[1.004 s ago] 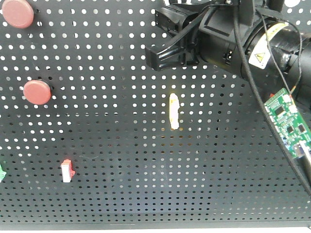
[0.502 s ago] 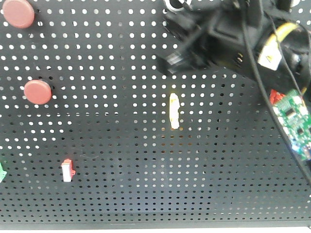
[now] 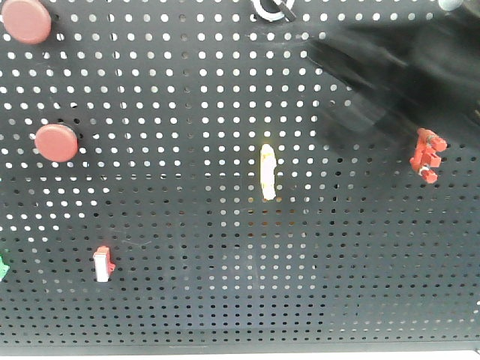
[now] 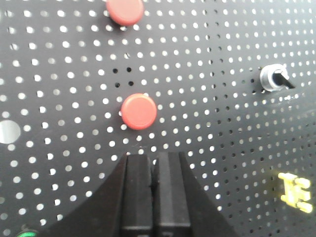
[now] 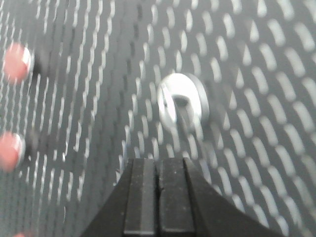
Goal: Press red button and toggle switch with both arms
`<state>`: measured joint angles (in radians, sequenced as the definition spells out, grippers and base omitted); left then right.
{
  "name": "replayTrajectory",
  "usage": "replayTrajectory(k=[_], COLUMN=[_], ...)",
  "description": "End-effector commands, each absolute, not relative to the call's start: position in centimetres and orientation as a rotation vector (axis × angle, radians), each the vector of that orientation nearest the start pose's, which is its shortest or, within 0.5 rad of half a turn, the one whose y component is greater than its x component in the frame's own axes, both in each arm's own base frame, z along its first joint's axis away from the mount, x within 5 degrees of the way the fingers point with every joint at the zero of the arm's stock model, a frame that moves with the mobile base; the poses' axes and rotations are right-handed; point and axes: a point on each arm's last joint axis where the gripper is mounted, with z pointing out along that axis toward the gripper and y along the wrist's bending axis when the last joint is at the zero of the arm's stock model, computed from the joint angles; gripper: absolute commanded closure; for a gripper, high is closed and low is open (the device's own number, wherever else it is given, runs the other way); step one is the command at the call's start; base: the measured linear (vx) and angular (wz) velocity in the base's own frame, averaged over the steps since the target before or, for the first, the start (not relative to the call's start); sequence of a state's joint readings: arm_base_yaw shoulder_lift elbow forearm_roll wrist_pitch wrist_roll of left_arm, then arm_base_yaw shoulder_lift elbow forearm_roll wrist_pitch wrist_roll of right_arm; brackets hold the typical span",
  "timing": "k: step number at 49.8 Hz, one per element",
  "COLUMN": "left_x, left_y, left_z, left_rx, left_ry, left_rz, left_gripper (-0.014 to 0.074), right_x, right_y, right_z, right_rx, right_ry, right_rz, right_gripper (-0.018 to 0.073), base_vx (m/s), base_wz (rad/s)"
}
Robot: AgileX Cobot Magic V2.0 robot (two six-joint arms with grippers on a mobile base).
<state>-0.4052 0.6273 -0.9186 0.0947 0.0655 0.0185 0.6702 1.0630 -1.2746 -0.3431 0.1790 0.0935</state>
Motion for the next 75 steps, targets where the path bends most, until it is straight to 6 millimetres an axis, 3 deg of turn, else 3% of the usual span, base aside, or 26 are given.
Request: replayTrajectory(k=[1, 37, 42, 49, 64, 68, 72, 75], left_x=[9.3, 9.4, 9.2, 8.4, 6.2, 5.8, 5.5, 5.6], left_y=[-4.0, -4.0, -3.8, -2.3, -0.8, -0.8, -0.7, -0.7], left_z=[47.4, 47.2, 46.2, 41.5, 25.9, 22.6, 20.1, 19.7], left_rx=[0.298, 0.303, 0.306, 0.25, 0.178, 0.175, 0.156, 0.132], left_ry=[1.128, 1.153, 1.155, 1.235, 1.426, 1.439, 1.424, 1.488], left_rz=[-0.266, -0.263, -0.232, -0.114, 0.001, -0.008, -0.031, -0.054], left_gripper=[0.0596, 0.0596, 0.0596, 0.0596, 0.0596, 0.0596, 0.0596, 0.0596], right_x=[15.7, 15.7, 15.7, 15.7, 15.7, 15.7, 15.7, 15.8], right_y=[12.0, 12.0, 12.0, 12.0, 12.0, 12.0, 12.0, 12.1], right_z=[51.5, 51.2, 51.2, 51.2, 51.2, 51.1, 51.1, 51.1], right_rx=[-0.566, -0.57, -0.57, -0.57, -0.57, -0.571, -0.571, -0.572], right_ry=[1.155, 1.178, 1.178, 1.177, 1.177, 1.178, 1.178, 1.182], right_rz=[0.319, 0.314, 0.314, 0.315, 0.314, 0.315, 0.315, 0.314], right_gripper=[0.0563, 0.0563, 0.0563, 0.0563, 0.0563, 0.0563, 0.0563, 0.0563], base_vx=[0.0, 0.0, 0.0, 0.0, 0.0, 0.0, 0.0, 0.0], base_wz=[0.0, 0.0, 0.0, 0.0, 0.0, 0.0, 0.0, 0.0])
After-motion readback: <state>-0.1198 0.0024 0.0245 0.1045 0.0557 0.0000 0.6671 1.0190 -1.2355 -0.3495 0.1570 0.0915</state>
